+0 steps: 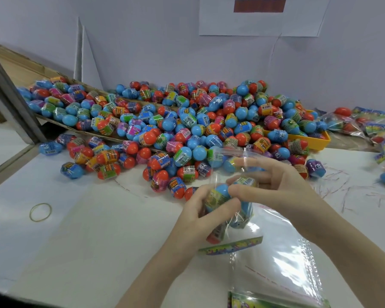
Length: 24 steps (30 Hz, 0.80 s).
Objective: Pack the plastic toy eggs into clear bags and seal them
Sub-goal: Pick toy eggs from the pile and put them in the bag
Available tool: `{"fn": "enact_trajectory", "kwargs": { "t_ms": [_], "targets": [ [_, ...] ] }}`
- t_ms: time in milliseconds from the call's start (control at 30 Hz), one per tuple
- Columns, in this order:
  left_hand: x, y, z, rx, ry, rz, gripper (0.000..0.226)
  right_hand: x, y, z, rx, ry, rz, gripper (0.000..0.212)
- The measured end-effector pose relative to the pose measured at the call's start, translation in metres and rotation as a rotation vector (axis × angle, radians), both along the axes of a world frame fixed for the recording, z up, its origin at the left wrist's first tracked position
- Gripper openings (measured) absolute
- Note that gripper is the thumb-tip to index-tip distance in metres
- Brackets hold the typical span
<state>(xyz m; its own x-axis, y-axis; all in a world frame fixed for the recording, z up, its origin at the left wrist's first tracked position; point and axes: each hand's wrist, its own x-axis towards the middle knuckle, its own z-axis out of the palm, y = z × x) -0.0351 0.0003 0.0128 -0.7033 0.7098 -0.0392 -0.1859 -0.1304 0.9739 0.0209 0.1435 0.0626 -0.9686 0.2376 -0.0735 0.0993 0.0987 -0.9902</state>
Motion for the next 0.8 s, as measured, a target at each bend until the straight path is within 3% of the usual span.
{"fn": "enact_trajectory", "kwargs": {
  "t_ms": [67, 233, 367, 533, 800],
  "targets": [
    [0.0, 0.001, 0.001, -0.054, 0.03, -0.014, 0.051, -0.001, -0.001, 0.0, 0.023, 0.015, 0.035, 0.05],
    [-0.003, 0.003, -0.001, -0.108, 0.017, 0.032, 0.027, -0.001, -0.001, -0.002, 0.083, -0.043, 0.041, 0.058],
    [-0.005, 0.005, -0.001, -0.079, -0.082, 0.013, 0.04, 0.0, -0.005, -0.002, 0.077, 0.006, 0.028, 0.065],
    [-0.006, 0.009, -0.003, -0.056, -0.175, 0.077, 0.044, -0.001, -0.01, -0.006, 0.137, 0.025, 0.008, 0.049],
    [-0.009, -0.003, 0.001, -0.083, 0.01, -0.056, 0.044, -0.001, 0.001, -0.003, -0.028, -0.057, 0.063, 0.036]
  ]
}}
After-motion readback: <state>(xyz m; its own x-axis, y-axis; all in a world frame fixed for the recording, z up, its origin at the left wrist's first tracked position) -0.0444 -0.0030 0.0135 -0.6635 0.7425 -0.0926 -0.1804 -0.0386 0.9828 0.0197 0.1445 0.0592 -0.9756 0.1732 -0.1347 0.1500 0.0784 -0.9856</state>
